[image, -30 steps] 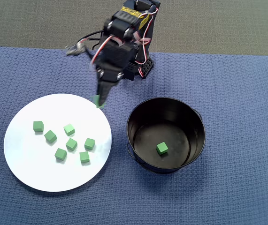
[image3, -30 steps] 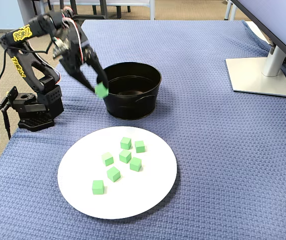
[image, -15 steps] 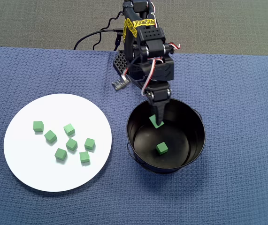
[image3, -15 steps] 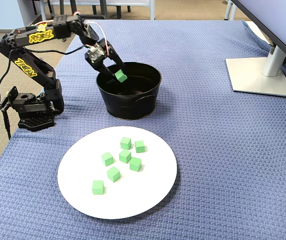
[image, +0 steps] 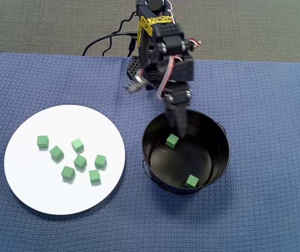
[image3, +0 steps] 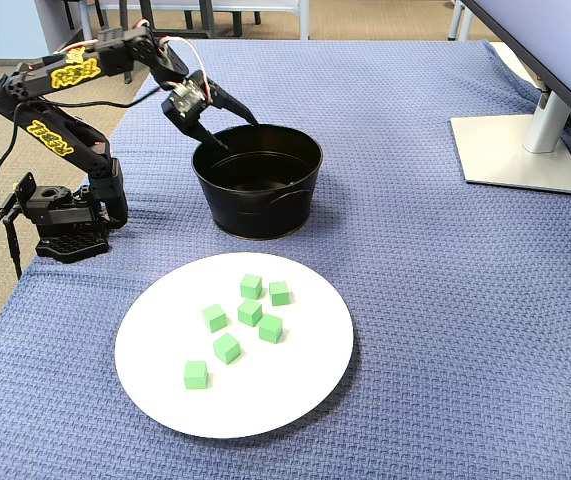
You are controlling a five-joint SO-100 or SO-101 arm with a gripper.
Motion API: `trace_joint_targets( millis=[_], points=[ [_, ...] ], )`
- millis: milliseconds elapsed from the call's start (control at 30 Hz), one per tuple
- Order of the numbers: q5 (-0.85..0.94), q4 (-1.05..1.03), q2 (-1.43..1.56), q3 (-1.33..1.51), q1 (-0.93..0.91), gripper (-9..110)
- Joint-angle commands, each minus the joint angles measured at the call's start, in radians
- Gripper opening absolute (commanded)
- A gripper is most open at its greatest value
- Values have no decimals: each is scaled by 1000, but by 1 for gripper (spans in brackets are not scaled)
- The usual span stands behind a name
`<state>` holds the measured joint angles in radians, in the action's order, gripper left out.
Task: Pick up the green cubes from the white plate and place them in the black recipient
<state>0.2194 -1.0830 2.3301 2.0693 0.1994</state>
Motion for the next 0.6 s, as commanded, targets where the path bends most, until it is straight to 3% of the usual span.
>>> trace_joint_targets(
  millis=[0, 100, 267, 567],
  points=[
    [121, -66, 40, -140, -219, 17],
    [249, -43, -23, -144, -416, 18],
    [195, 204, -137, -72, -696, 15],
    [-3, 184, -534, -244, -842, 12]
  ],
)
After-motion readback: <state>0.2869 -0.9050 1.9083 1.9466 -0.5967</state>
